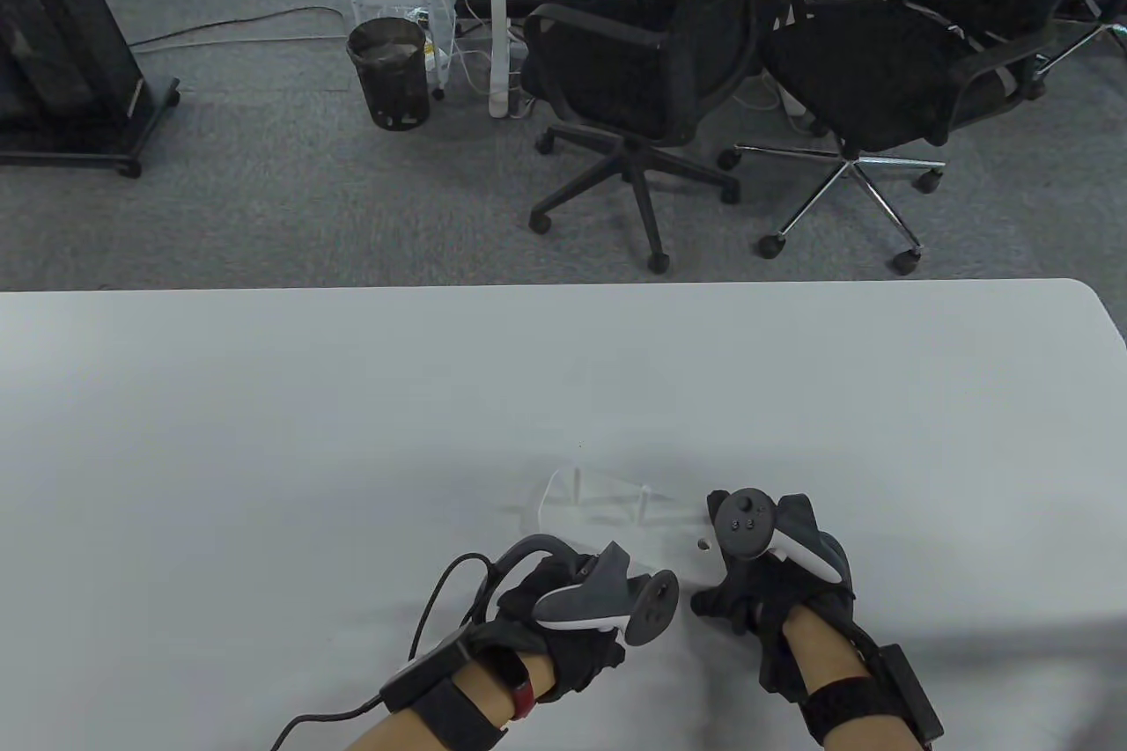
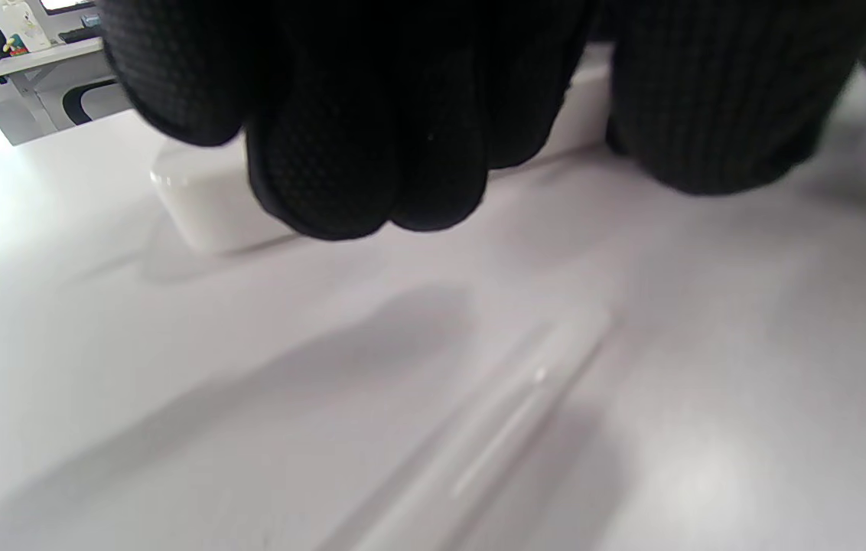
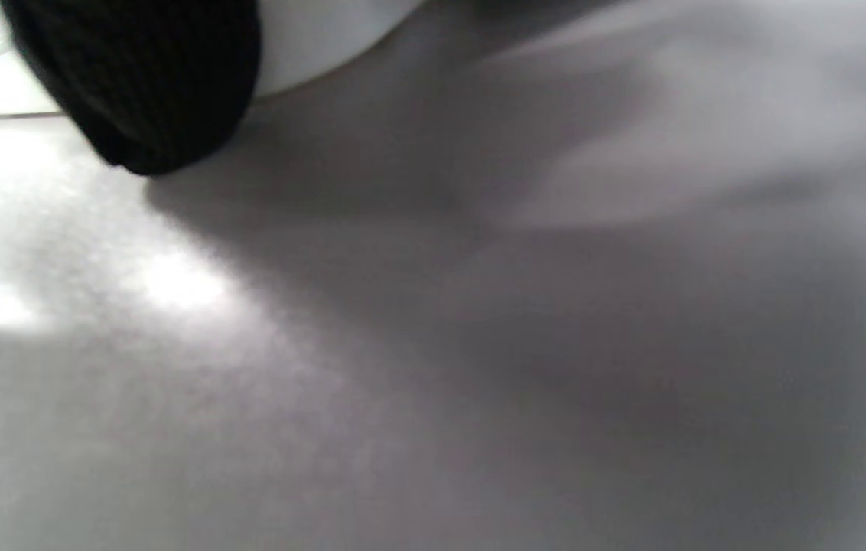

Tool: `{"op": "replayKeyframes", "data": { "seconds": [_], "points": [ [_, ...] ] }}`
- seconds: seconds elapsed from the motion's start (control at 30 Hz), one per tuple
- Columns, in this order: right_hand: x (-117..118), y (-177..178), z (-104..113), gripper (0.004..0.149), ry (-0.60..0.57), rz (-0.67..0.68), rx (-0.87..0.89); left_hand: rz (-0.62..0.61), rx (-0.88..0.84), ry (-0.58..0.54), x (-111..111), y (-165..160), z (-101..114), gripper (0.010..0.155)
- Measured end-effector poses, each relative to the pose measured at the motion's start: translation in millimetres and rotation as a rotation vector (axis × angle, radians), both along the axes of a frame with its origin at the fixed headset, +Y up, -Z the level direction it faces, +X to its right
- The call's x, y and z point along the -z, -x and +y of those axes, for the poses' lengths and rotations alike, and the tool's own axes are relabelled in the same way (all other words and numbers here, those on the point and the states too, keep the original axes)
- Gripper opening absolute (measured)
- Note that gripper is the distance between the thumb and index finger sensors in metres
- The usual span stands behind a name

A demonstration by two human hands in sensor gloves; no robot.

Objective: Fit Hanoi Tower parts together into a complete Hanoi Tower

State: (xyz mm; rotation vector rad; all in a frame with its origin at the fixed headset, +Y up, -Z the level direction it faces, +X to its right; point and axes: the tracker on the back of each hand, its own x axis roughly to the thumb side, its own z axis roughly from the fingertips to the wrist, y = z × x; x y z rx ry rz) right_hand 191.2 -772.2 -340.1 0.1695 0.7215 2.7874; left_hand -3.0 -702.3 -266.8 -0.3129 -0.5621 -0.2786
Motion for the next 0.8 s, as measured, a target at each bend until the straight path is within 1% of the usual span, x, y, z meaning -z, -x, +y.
{"op": "replayKeyframes", "data": {
  "seconds": [0.13, 0.33, 0.4, 0.43, 0.53, 0.7, 0.8],
  "points": [
    [0, 0, 0, 0.115, 0.001, -0.002, -0.003, 0.004, 0.034, 0.022, -3, 1, -14, 0.068],
    [0, 0, 0, 0.116, -0.001, -0.002, 0.000, -0.016, 0.079, -0.004, -11, -1, -34, 0.066],
    [0, 0, 0, 0.115, -0.001, -0.003, -0.001, -0.042, 0.085, -0.057, -14, -3, -35, 0.065],
    [0, 0, 0, 0.115, -0.002, -0.003, -0.001, -0.042, 0.093, -0.066, -15, -3, -35, 0.064],
    [0, 0, 0, 0.116, -0.003, -0.004, 0.001, -0.049, 0.071, -0.066, -18, -4, -36, 0.060],
    [0, -1, 0, 0.115, -0.005, -0.006, 0.005, -0.065, 0.078, -0.109, -21, -7, -37, 0.055],
    [0, -1, 0, 0.115, -0.005, -0.006, 0.006, -0.076, 0.085, -0.108, -21, -8, -37, 0.054]
  ]
}}
